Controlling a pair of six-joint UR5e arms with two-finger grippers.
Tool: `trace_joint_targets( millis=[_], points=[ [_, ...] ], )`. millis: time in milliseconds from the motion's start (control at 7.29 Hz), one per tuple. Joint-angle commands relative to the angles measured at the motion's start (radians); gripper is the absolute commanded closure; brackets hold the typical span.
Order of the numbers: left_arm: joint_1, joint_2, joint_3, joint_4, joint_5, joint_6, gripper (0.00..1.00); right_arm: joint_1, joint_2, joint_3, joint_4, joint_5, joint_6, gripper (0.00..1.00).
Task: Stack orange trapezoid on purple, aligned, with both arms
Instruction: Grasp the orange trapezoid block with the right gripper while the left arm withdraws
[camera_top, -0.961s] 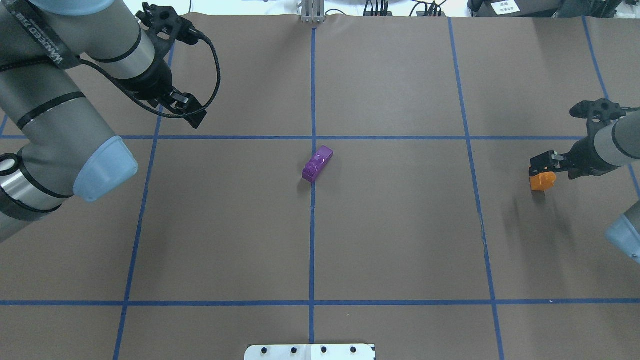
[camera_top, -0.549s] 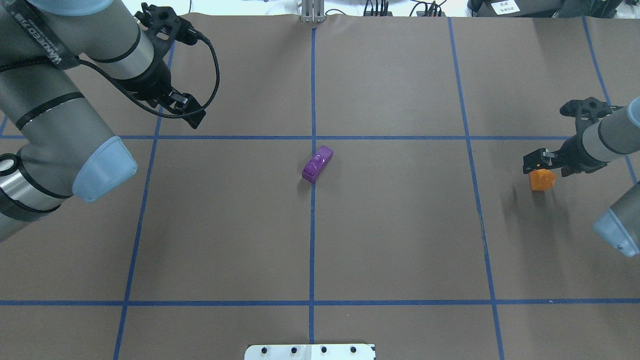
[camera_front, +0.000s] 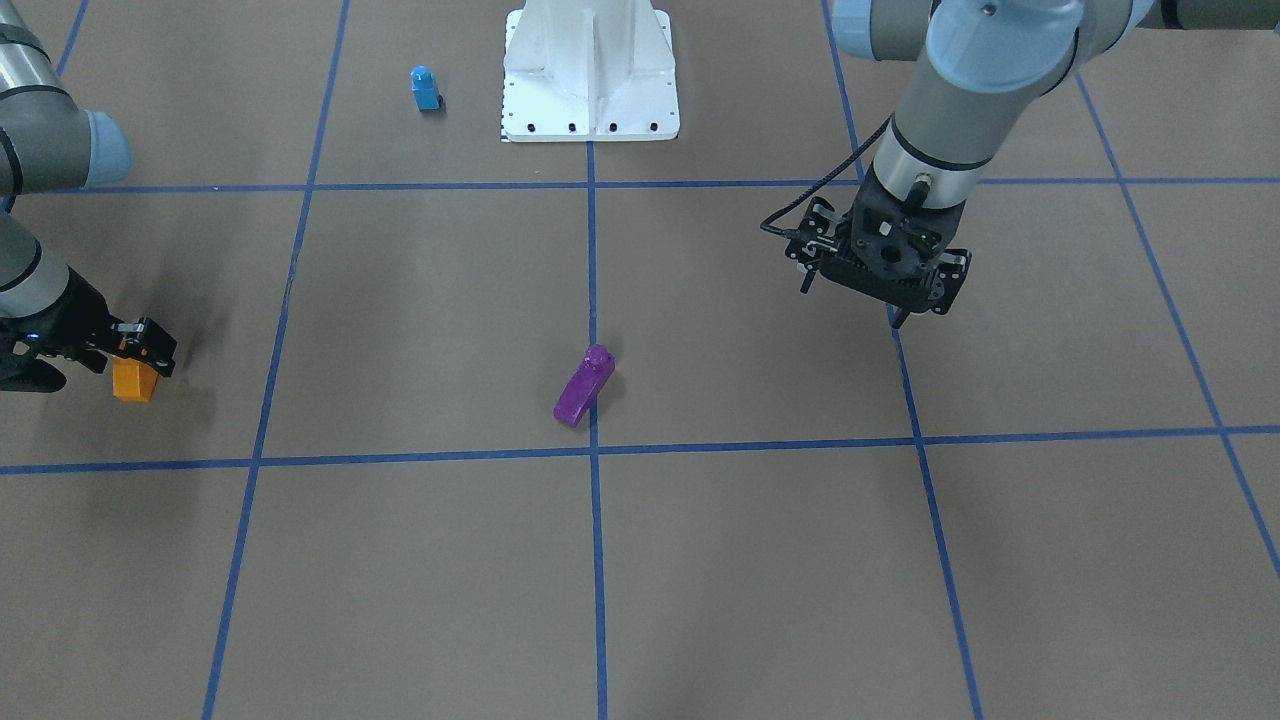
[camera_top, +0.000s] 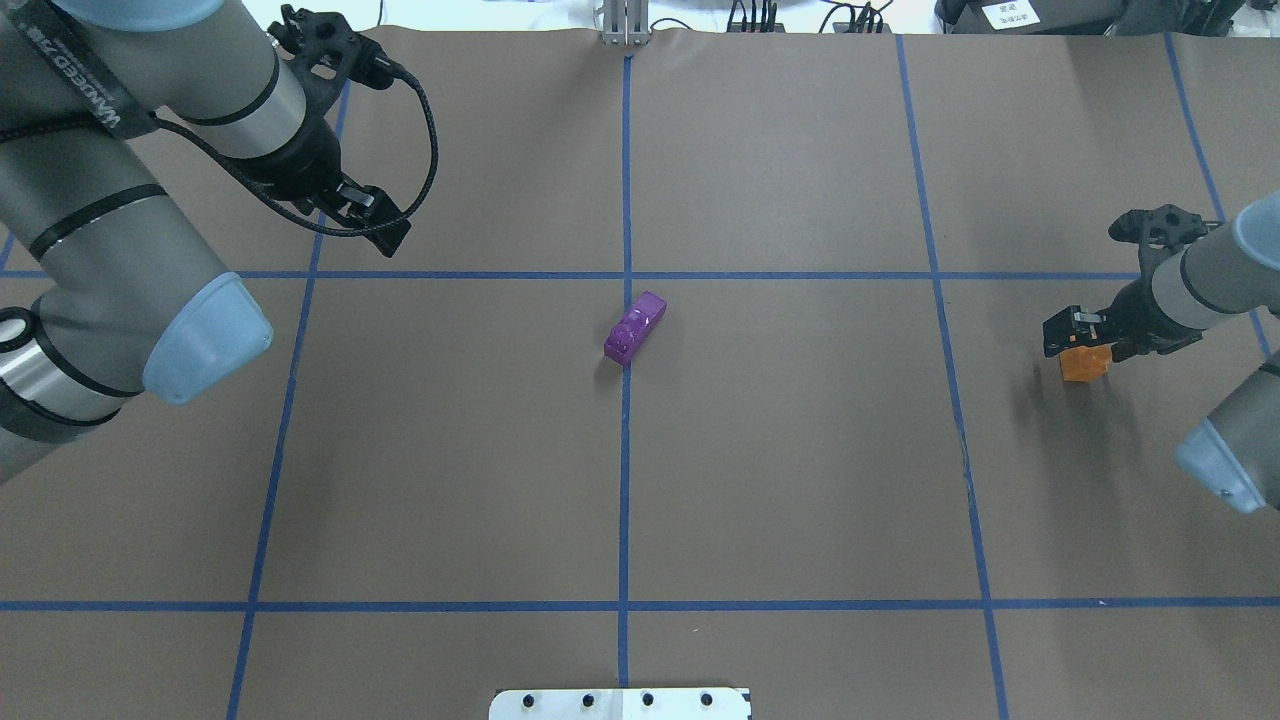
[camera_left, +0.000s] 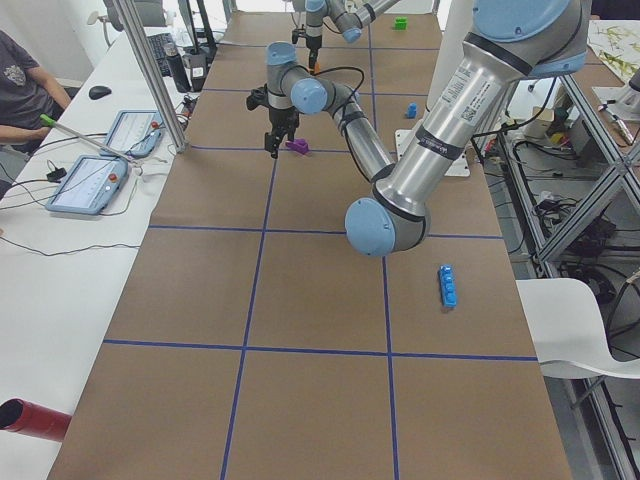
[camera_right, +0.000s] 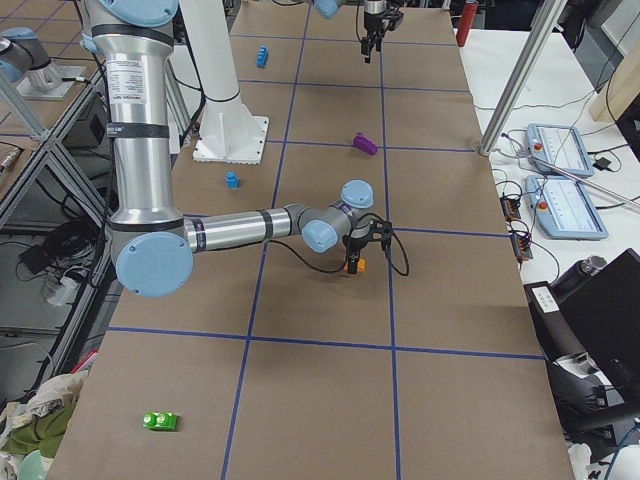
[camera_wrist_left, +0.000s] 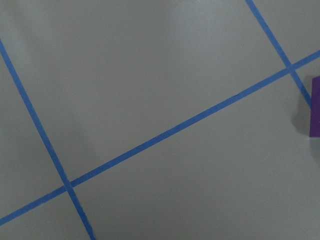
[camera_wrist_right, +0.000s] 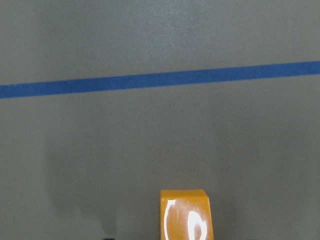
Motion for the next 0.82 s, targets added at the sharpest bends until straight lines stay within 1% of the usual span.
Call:
trace_joint_targets(
  millis=[0,137,275,412,549,686],
  points=[
    [-0.002,0.0,0.001,0.0,-0.002,0.0,0.0,-0.001,-0.007,0.005,-0.002,0.009,-0.001,0.77],
    [-0.002,0.0,-0.001,0.0,-0.002,0.0,0.0,0.0,-0.012,0.014,-0.003,0.012,-0.002,1.0],
    [-0.002,0.0,-0.002,0.0,-0.002,0.0,0.0,0.003,-0.016,0.021,-0.003,0.02,-0.002,1.0],
    [-0.011,0.0,-0.011,0.001,-0.005,0.0,0.0,0.011,-0.017,0.056,-0.017,0.044,-0.001,1.0],
    [-0.035,0.032,-0.027,0.001,-0.033,0.002,0.0,0.069,-0.003,0.083,-0.053,0.128,0.001,1.0],
    [-0.067,0.073,-0.048,0.003,-0.043,0.043,0.0,0.107,0.019,0.136,-0.128,0.161,0.002,1.0]
  ],
)
